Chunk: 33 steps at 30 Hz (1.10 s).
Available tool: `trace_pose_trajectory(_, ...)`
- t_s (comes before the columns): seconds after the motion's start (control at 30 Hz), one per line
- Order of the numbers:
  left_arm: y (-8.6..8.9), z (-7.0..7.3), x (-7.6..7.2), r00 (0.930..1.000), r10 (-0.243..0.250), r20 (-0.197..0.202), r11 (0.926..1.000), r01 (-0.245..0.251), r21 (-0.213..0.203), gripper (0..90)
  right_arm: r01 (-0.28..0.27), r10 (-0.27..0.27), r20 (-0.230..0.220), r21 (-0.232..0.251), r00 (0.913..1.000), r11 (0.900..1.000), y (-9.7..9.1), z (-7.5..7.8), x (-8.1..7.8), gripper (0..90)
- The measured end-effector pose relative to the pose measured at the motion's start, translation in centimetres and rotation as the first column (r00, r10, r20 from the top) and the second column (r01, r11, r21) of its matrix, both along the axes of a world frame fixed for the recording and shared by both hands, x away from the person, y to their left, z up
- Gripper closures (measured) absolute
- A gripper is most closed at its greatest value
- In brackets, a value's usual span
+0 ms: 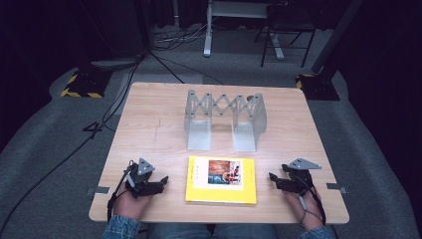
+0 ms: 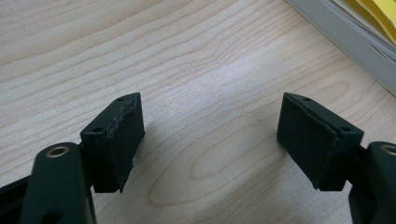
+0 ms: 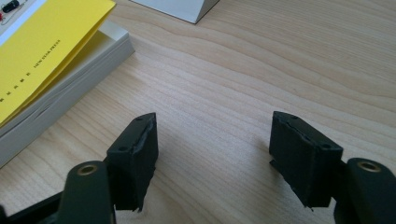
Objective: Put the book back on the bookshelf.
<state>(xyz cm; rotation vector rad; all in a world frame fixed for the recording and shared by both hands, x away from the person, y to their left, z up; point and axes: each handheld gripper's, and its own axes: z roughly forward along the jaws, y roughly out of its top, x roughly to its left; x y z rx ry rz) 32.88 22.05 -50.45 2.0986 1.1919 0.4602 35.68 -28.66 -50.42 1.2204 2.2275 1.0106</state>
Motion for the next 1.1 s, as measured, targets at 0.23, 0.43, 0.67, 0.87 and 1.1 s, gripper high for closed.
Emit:
trace_pose_trajectory(0.23,0.1,0.5,-0.2,0.9995,-0.008,-0.029,0.9999,0.008,-0.013,34.5,0.005,-0.005,0.0,0.0,1.0,1.0,0.0,0.0,0.0,32.4)
trace_pose_trajectory(0.43,-0.3,1.6,-0.6,0.9991,-0.031,-0.027,0.9982,0.03,-0.051,35.3,0.013,-0.013,-0.003,0.0,0.9999,0.9999,0.1,0.0,0.1,30.9)
trace_pose_trajectory(0.67,-1.8,3.0,-0.9,0.9971,-0.075,-0.011,0.9917,0.074,-0.105,34.9,0.019,-0.019,0.0,-0.003,0.9998,0.9998,0.1,0.0,0.1,30.1)
trace_pose_trajectory(0.87,-3.3,3.8,-1.0,0.9945,-0.103,-0.015,0.9862,0.101,-0.131,35.5,0.025,-0.025,-0.001,-0.004,0.9997,0.9997,0.1,0.0,0.1,29.2)
trace_pose_trajectory(1.1,-4.6,4.0,-0.7,0.992,-0.123,-0.027,0.9784,0.117,-0.17,36.1,0.026,-0.026,-0.001,-0.004,0.9997,0.9997,0.1,0.0,0.1,29.0)
